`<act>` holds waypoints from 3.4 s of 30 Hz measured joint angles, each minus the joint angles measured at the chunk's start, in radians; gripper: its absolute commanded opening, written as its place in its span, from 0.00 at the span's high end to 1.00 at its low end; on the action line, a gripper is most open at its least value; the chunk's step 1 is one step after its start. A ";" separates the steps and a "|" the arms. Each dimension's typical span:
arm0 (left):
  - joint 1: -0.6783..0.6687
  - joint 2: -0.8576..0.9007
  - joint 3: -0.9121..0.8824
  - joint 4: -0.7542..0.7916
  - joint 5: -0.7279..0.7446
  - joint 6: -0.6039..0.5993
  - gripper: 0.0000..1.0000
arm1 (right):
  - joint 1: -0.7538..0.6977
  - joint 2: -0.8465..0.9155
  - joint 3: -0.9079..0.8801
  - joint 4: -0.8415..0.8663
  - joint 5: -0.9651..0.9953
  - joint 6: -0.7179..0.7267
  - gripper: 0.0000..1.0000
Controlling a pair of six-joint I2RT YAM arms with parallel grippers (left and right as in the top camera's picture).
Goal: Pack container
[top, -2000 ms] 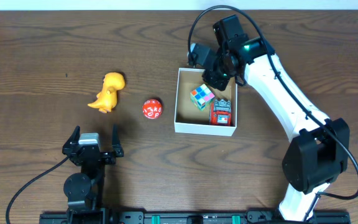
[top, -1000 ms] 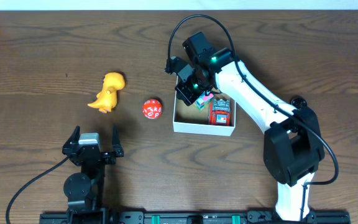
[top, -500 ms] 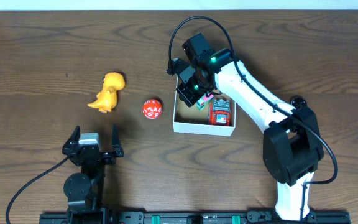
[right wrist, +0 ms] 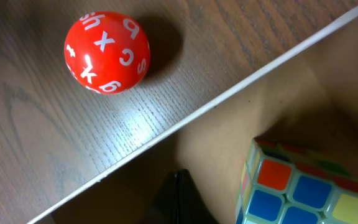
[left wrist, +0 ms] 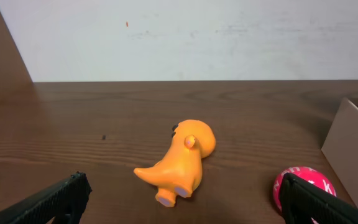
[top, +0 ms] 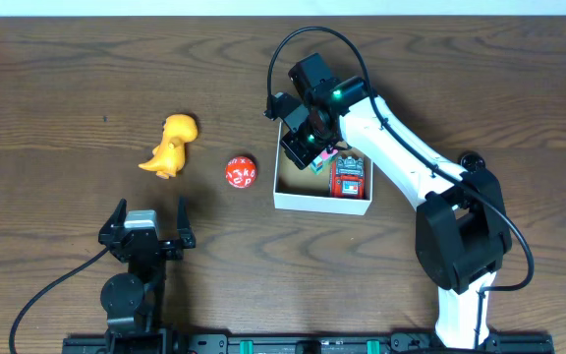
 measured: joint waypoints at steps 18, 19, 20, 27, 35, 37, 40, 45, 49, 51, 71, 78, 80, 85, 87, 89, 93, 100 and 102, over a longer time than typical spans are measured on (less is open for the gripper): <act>0.000 0.000 0.000 0.000 0.000 0.000 0.02 | -0.007 0.077 0.000 -0.027 0.158 -0.037 0.99; 0.000 0.000 0.000 0.000 0.000 0.000 0.02 | -0.010 0.077 0.000 -0.027 0.167 -0.037 0.99; 0.000 0.000 0.000 0.000 0.000 0.000 0.02 | -0.013 0.077 0.000 -0.026 0.179 -0.037 0.99; 0.000 0.000 0.000 0.000 0.000 0.000 0.02 | -0.038 0.077 0.000 -0.040 0.277 -0.037 0.99; 0.000 0.000 0.000 0.000 0.000 0.000 0.02 | -0.040 0.076 0.000 -0.055 0.361 -0.037 0.99; 0.000 0.000 0.000 0.000 0.000 0.000 0.02 | -0.041 0.076 0.000 -0.074 0.370 -0.037 0.99; 0.000 0.000 0.000 0.000 0.000 0.000 0.02 | -0.041 0.076 0.000 -0.112 0.379 -0.037 0.99; 0.000 0.000 0.000 0.000 0.000 0.000 0.02 | -0.041 0.076 0.000 -0.138 0.379 -0.037 0.99; 0.000 0.000 0.000 0.000 0.000 0.000 0.02 | -0.041 0.076 0.001 -0.117 0.381 -0.038 0.99; 0.000 0.000 0.000 0.000 0.000 0.000 0.02 | -0.041 0.076 0.008 -0.098 0.375 -0.039 0.99; 0.000 0.000 0.000 0.000 0.000 0.000 0.02 | -0.041 0.076 0.111 -0.008 0.217 -0.135 0.99; 0.000 0.000 0.000 0.000 0.000 0.000 0.02 | -0.041 0.076 0.111 0.008 0.216 -0.192 0.99; 0.000 0.000 0.000 0.000 0.000 0.000 0.02 | -0.041 0.076 0.109 0.010 0.216 -0.209 0.99; 0.000 0.000 0.000 0.000 0.000 0.000 0.02 | -0.041 0.076 0.099 0.010 0.218 -0.256 0.99; 0.000 0.000 0.000 0.000 0.000 0.000 0.02 | -0.041 0.076 0.098 0.008 0.220 -0.274 0.99; 0.000 0.000 0.000 0.000 0.000 0.000 0.02 | -0.042 0.076 0.098 0.008 0.223 -0.288 0.99; 0.000 0.000 0.000 0.000 0.000 0.000 0.02 | -0.047 0.076 0.093 0.000 0.228 -0.298 0.99; 0.000 0.000 0.000 0.000 0.000 0.000 0.02 | -0.056 0.076 0.090 -0.010 0.232 -0.307 0.99; 0.000 0.000 0.000 0.000 0.000 0.000 0.02 | -0.056 0.076 0.089 -0.011 0.232 -0.309 0.99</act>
